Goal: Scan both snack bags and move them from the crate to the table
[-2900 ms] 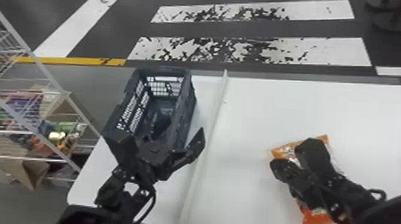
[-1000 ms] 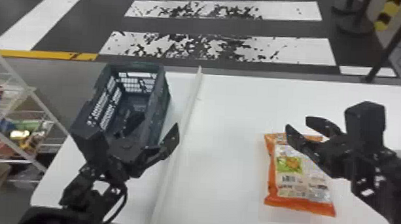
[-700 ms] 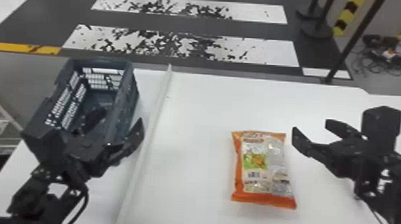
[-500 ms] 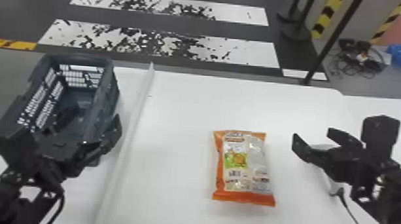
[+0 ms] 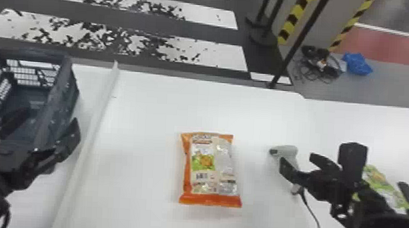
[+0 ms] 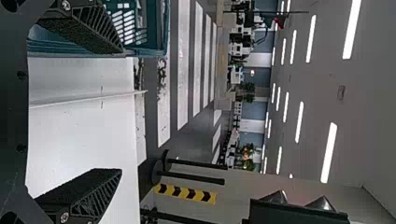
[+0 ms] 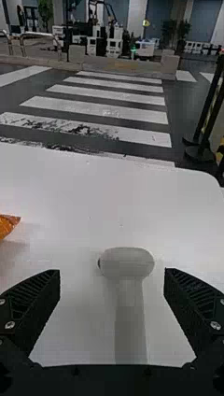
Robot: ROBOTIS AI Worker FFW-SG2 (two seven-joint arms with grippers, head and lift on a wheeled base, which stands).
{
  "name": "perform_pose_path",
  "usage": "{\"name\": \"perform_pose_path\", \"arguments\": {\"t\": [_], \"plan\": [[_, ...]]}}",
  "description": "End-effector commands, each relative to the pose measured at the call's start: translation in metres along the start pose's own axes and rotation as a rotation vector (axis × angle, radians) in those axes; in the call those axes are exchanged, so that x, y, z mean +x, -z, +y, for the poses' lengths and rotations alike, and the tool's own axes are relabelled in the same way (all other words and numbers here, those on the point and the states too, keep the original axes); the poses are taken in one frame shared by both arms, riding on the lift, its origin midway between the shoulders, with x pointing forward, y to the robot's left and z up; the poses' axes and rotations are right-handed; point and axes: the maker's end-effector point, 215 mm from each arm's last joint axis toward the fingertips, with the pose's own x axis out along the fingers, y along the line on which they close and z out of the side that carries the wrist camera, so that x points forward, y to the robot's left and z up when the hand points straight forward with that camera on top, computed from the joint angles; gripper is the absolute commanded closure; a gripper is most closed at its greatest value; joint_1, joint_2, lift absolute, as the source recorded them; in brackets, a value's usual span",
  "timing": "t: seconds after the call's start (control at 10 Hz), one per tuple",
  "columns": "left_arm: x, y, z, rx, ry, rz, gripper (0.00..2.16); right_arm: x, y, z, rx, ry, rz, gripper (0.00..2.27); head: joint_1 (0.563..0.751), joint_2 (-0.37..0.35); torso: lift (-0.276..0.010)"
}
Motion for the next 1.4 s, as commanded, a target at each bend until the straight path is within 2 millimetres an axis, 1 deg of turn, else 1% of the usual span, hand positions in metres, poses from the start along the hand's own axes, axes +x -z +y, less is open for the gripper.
{"name": "perform_pose_path", "arguments": {"t": [0.0, 0.2, 0.3, 0.4, 0.5, 0.6, 0.7, 0.8, 0.9, 1.0, 1.1, 1.3], "plan": [[0.0, 0.001, 0.0, -0.001, 0.0, 0.004, 0.09, 0.006, 0.018, -0.012, 0.015, -0.004, 0.03, 0.11, 0.695, -0.235, -0.088], [0.0, 0.003, -0.001, -0.004, 0.0, 0.007, 0.09, 0.016, 0.033, -0.013, 0.036, -0.025, 0.057, 0.12, 0.695, -0.25, -0.088], [0.0, 0.006, -0.001, -0.004, 0.001, 0.011, 0.09, 0.02, 0.04, -0.017, 0.045, -0.021, 0.072, 0.22, 0.695, -0.255, -0.088], [0.001, 0.006, -0.001, -0.001, 0.004, 0.013, 0.09, 0.021, 0.043, -0.019, 0.046, -0.024, 0.082, 0.43, 0.695, -0.259, -0.088], [0.001, 0.007, 0.001, 0.001, 0.003, 0.014, 0.09, 0.024, 0.045, -0.016, 0.045, -0.042, 0.094, 1.14, 0.695, -0.262, -0.088], [0.0, 0.008, 0.001, 0.001, 0.003, 0.016, 0.09, 0.024, 0.051, -0.015, 0.062, -0.041, 0.12, 2.08, 0.695, -0.262, -0.088], [0.0, 0.009, 0.001, 0.0, 0.004, 0.017, 0.09, 0.025, 0.05, -0.015, 0.071, -0.04, 0.117, 2.16, 0.695, -0.261, -0.088], [0.001, 0.009, 0.0, -0.002, 0.005, 0.017, 0.09, 0.024, 0.053, -0.014, 0.083, -0.037, 0.129, 2.25, 0.695, -0.262, -0.088], [0.001, 0.009, -0.001, -0.002, 0.007, 0.017, 0.09, 0.021, 0.05, -0.012, 0.095, -0.036, 0.122, 2.25, 0.695, -0.262, -0.088], [0.001, 0.009, 0.0, 0.0, 0.006, 0.017, 0.09, 0.014, 0.041, -0.008, 0.101, -0.031, 0.104, 2.25, 0.695, -0.262, -0.088], [0.0, 0.009, 0.001, 0.0, 0.004, 0.017, 0.09, 0.001, 0.035, -0.001, 0.105, -0.029, 0.101, 2.25, 0.695, -0.26, -0.088], [0.001, 0.009, 0.001, -0.001, 0.003, 0.017, 0.09, -0.028, 0.022, 0.034, 0.102, -0.061, 0.104, 2.25, 0.695, -0.248, -0.088]]}}
